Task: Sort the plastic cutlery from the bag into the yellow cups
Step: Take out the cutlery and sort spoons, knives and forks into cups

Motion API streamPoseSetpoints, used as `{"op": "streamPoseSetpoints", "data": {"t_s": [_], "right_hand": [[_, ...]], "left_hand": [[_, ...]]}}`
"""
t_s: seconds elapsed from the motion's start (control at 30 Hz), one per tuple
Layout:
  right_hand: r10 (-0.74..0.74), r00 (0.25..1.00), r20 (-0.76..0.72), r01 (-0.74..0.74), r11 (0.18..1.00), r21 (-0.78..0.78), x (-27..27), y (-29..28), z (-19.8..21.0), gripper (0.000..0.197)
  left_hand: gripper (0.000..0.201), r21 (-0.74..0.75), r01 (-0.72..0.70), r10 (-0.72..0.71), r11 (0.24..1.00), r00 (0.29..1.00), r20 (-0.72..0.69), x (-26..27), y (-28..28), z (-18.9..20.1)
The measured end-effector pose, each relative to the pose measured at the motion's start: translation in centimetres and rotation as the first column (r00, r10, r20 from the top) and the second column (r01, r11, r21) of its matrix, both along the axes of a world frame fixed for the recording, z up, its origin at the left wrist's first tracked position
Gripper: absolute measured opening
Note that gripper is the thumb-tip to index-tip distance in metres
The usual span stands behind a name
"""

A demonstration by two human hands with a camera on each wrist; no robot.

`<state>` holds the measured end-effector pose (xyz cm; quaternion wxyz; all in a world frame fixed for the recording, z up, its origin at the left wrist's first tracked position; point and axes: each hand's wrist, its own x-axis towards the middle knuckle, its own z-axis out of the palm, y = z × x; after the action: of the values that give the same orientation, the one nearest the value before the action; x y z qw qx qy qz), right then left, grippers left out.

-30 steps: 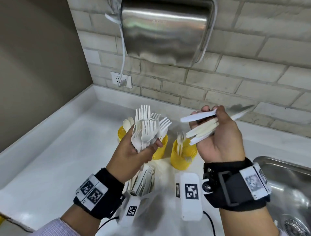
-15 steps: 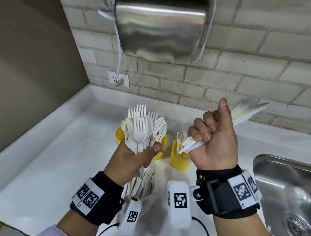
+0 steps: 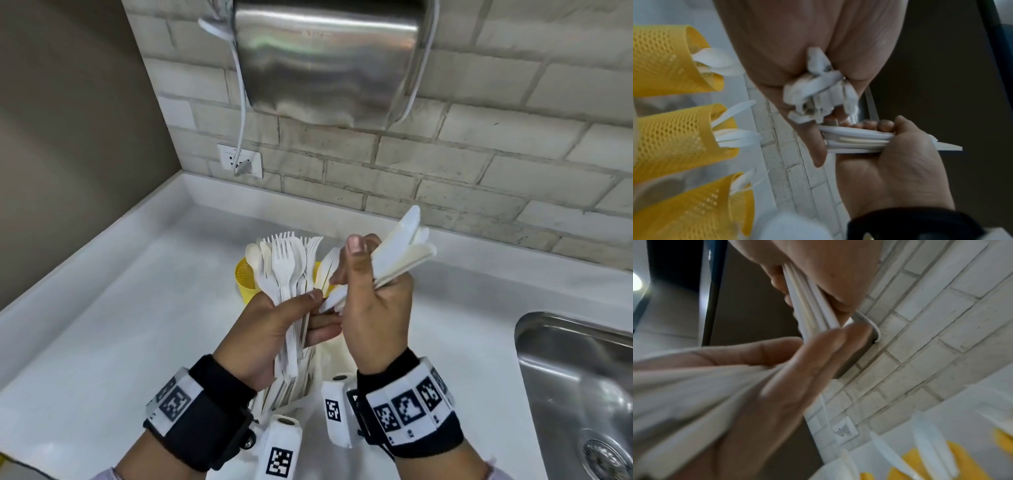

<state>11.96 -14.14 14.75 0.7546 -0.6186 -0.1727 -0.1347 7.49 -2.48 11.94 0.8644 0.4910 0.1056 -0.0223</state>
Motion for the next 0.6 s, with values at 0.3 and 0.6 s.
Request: {"op": "streamPoseSetpoints", "data": {"t_s": [0.3,0.6], "right_hand": [[-0.079,0.986,-0.145,0.047,0.976,-0.214,2.7,-2.8,-1.9,0.032],[-0.006,0.739,-0.674,0.299,0.899,0.32,5.1,-5.0,-2.7,0.028]], "left_hand": [[0.026,0.028,-0.075,0.075,0.997,0.997,0.004,0.2,0.2,-0.1],[0.01,0.182,-0.232,0.221,0.956,0.972,0.077,0.3,1.5,-0.5]]}}
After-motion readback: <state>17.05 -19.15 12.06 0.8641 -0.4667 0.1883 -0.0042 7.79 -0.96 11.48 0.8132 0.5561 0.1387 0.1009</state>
